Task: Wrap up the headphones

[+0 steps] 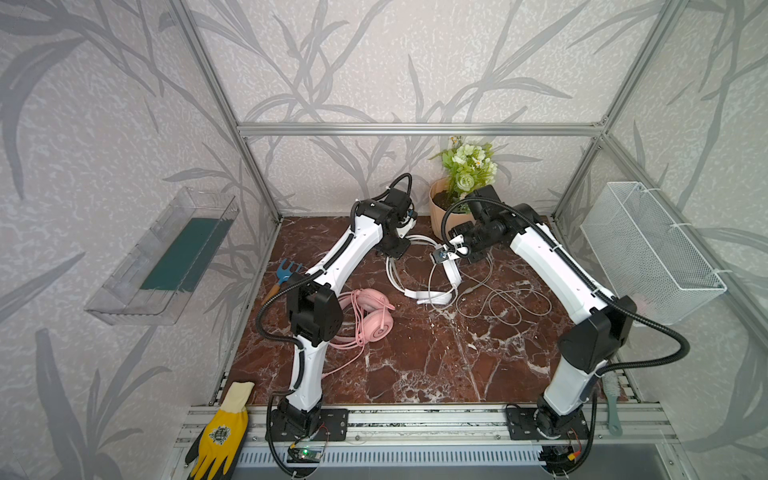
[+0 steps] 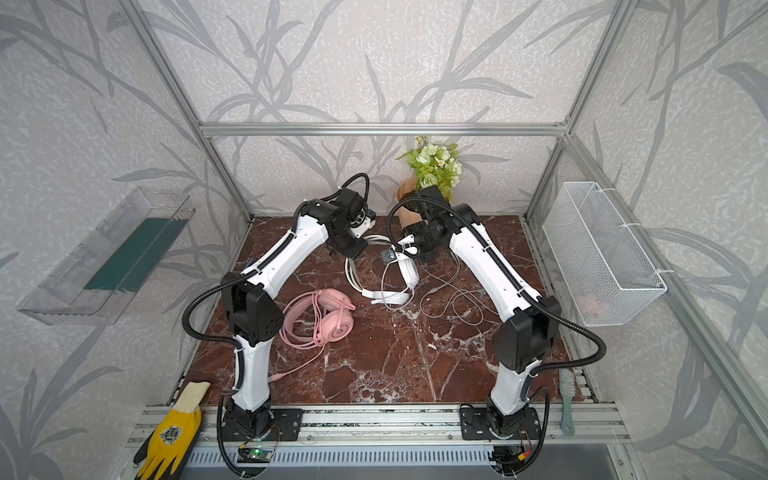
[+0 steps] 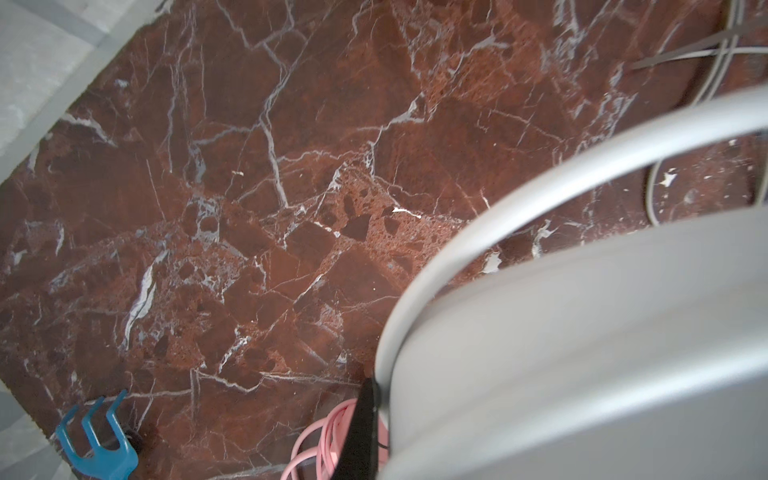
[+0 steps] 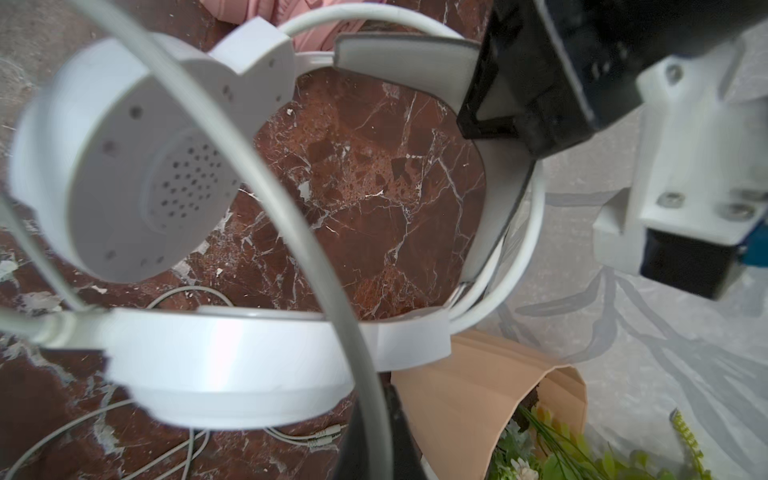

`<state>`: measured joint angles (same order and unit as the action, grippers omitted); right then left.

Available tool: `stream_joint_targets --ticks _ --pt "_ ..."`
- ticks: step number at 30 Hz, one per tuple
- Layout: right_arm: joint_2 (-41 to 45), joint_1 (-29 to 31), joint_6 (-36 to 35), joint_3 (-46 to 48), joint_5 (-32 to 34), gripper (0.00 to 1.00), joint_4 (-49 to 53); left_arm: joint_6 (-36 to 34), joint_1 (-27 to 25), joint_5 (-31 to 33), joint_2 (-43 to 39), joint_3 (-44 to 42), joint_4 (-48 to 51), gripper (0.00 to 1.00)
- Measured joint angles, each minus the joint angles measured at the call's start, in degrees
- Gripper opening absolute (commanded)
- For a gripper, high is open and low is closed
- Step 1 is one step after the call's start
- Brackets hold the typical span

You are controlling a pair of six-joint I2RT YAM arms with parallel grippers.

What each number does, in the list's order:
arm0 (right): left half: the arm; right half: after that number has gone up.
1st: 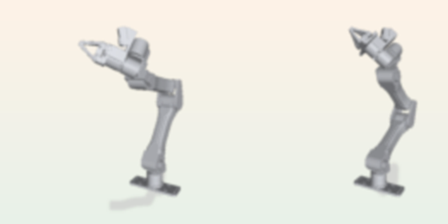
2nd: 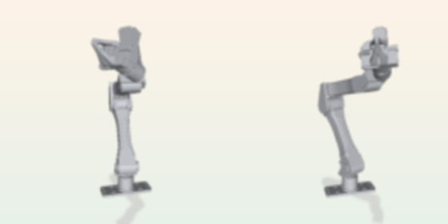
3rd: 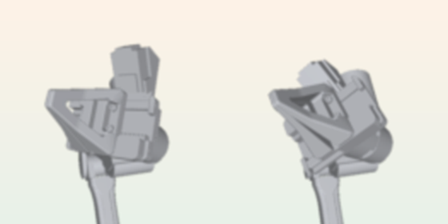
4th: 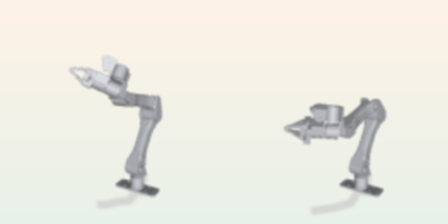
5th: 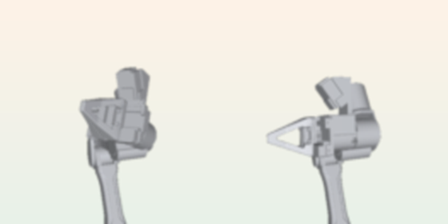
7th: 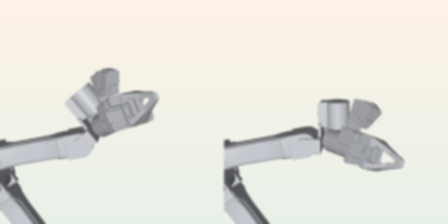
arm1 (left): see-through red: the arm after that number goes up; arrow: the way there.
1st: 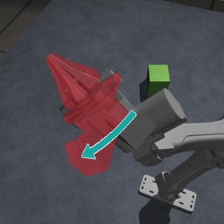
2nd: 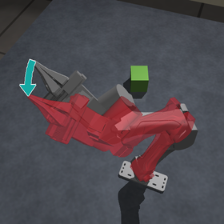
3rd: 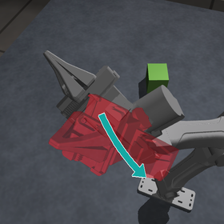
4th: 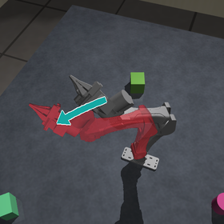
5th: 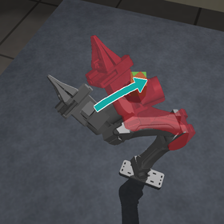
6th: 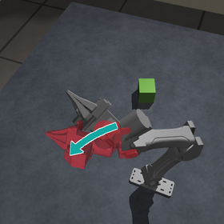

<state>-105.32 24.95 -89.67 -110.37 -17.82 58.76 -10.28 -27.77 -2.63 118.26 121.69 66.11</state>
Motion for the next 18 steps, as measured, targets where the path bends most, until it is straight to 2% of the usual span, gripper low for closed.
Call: stream_joint_targets --ticks 3,7,14,18 --pt "-2.91 -1.86 0.72 -1.22 -3.23 0.00 -1.16 -0.48 0.07 -1.09 -0.94 -1.51 -1.22 0.00" --pt "-5.75 -4.44 4.37 -1.20 -9.94 0.11 -3.69 -0.48 0.09 -2.60 -1.18 -3.15 -2.25 0.00" --pt "-7.08 -6.14 10.88 0.31 -18.08 0.25 -9.79 -0.42 0.15 -5.22 -1.20 -3.78 -2.78 0.00" --pt "-7.45 -7.50 15.37 1.49 -23.04 0.40 -13.07 0.24 0.48 -7.17 -1.31 -4.92 -3.08 0.00"
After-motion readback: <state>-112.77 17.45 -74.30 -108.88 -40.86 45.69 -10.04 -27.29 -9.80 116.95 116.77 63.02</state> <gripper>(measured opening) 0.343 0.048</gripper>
